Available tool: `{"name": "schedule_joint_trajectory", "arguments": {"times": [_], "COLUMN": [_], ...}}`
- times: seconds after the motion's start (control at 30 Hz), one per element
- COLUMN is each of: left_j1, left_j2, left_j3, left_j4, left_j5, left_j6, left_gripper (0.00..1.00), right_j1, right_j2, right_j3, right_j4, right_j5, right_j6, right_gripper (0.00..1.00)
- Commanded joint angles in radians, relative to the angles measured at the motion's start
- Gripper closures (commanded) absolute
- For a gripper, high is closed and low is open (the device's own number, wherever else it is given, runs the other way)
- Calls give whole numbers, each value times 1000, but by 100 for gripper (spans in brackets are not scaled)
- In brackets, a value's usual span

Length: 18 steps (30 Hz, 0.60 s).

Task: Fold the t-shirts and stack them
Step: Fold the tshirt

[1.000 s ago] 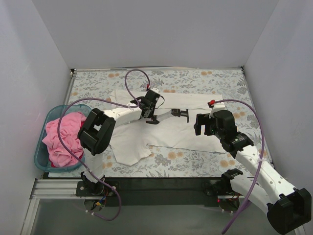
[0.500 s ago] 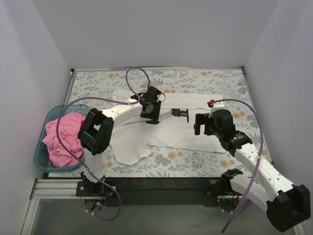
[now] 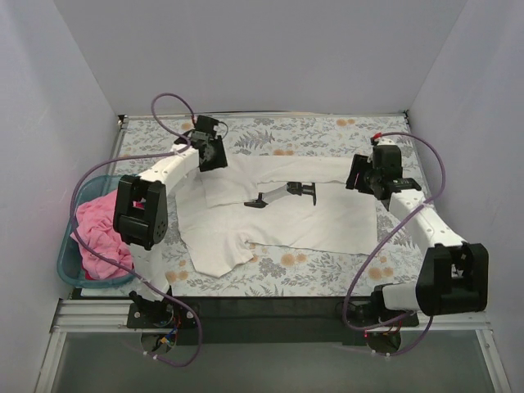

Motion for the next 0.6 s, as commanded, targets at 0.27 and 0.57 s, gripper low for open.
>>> {"name": "schedule_joint_trajectory", "arguments": {"times": [0.27,0.57], "left_j1": [205,247], "left_j2": [163,271], "left_j3": [207,204], "left_j4": [118,187], "left_j5": [78,82], "left_j6": [-35,-73], "left_gripper": [74,78], "right_j1": [-163,-252], "right_j2": [369,581], "right_j3": [249,318], "right_j4": [143,197], "right_j5": [-193,-248], "right_j6": [78,84], "right_gripper": [50,49]}}
